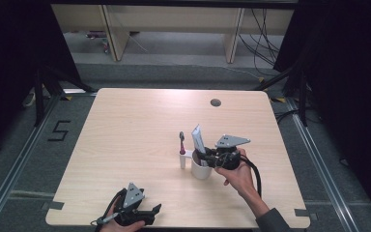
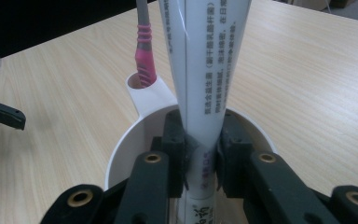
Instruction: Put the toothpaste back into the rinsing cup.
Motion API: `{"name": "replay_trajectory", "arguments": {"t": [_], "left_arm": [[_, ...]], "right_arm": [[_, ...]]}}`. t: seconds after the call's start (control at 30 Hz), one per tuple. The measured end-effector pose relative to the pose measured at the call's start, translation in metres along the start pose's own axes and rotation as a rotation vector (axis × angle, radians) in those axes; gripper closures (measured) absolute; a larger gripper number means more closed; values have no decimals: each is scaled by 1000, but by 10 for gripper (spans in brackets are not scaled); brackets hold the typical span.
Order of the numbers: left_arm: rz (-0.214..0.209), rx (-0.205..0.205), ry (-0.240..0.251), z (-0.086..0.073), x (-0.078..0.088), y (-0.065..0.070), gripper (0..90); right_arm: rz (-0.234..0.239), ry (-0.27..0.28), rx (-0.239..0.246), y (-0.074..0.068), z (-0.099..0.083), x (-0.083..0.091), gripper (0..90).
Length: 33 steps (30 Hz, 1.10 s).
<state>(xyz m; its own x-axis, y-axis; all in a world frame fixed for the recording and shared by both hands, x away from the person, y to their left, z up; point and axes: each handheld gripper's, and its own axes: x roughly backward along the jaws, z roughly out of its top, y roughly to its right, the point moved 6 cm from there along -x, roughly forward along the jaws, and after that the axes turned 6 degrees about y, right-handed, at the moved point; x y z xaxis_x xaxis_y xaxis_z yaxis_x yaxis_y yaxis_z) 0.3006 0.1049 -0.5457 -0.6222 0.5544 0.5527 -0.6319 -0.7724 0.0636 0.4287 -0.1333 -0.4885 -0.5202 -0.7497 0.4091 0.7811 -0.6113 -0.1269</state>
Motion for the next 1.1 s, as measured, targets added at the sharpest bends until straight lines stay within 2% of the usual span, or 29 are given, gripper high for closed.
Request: {"name": "replay_trajectory", "arguments": {"t": [0.03, 0.07, 0.1, 0.2, 0.23, 0.3, 0.37, 0.4, 0.47, 0.5, 0.53, 0.57, 0.6, 0.63, 0.67, 0.7, 0.73, 0.77, 0.8, 0.83, 0.87, 0.9, 0.97, 1.0, 1.03, 1.1], "left_arm": [[-3, 0, 3, 0, 0, 0, 199], [-3, 0, 4, 0, 0, 0, 199], [-3, 1, 3, 0, 0, 0, 198], [-2, 2, 0, 0, 0, 0, 199], [-1, 4, -1, 0, 0, 0, 198], [-2, 4, 1, 0, 0, 0, 199], [0, 7, 2, 1, 1, 0, 199], [1, 7, 3, 1, 1, 0, 199], [2, 8, 2, 0, 1, 0, 199], [1, 6, 6, 1, 1, 0, 199], [-1, 4, 7, 1, 1, 0, 199], [-1, 5, 7, 1, 1, 0, 198], [2, 7, 5, 0, 1, 0, 199], [0, 4, 1, 0, 1, -1, 198], [2, 5, 3, 0, 1, 0, 199], [1, 3, 4, 0, 1, -1, 199], [2, 5, 5, 0, 1, -1, 199], [7, 4, 6, 0, 1, -1, 198], [1, 4, 6, 1, 1, -1, 198], [3, 8, 5, 0, 1, -1, 199], [1, 9, 3, 0, 1, -1, 198], [2, 6, 4, 0, 1, -1, 198], [5, 11, 5, 0, 1, -1, 199], [7, 12, 6, 0, 2, -1, 199], [7, 15, 7, 0, 2, -1, 198], [13, 19, 14, 0, 1, -2, 199]], "right_arm": [[-5, 6, 39, 3, 1, 1, 752], [6, -11, 4, -1, -1, 1, 731], [-1, -1, 30, 2, -1, 1, 723], [9, -7, 15, 0, -1, 1, 696], [-8, 1, 31, 1, 1, 2, 678], [-7, 6, 18, 1, 2, 4, 638], [-4, 11, -22, -2, 5, 8, 623], [-20, 27, 0, 0, 7, 9, 614], [-10, 24, -21, 0, 9, 13, 583], [-22, 27, -34, 0, 10, 15, 579], [-12, 38, -32, 1, 11, 17, 575], [-13, 41, -11, 4, 12, 18, 566], [-8, 46, -31, 3, 12, 19, 554], [-10, 40, -21, 5, 12, 21, 548], [-25, 56, -26, 6, 13, 22, 533], [-10, 35, -55, 4, 13, 25, 522], [-20, 37, -62, 4, 13, 28, 518], [-19, 52, -29, 8, 15, 29, 505], [-20, 52, -76, 6, 15, 32, 491], [-30, 59, -46, 10, 15, 34, 479], [-20, 61, -80, 9, 15, 36, 469], [-32, 57, -63, 12, 15, 40, 459], [-36, 58, -92, 13, 13, 44, 445], [-39, 61, -74, 16, 13, 47, 434], [-45, 58, -91, 16, 12, 49, 423], [-51, 54, -92, 19, 10, 53, 405]]}}
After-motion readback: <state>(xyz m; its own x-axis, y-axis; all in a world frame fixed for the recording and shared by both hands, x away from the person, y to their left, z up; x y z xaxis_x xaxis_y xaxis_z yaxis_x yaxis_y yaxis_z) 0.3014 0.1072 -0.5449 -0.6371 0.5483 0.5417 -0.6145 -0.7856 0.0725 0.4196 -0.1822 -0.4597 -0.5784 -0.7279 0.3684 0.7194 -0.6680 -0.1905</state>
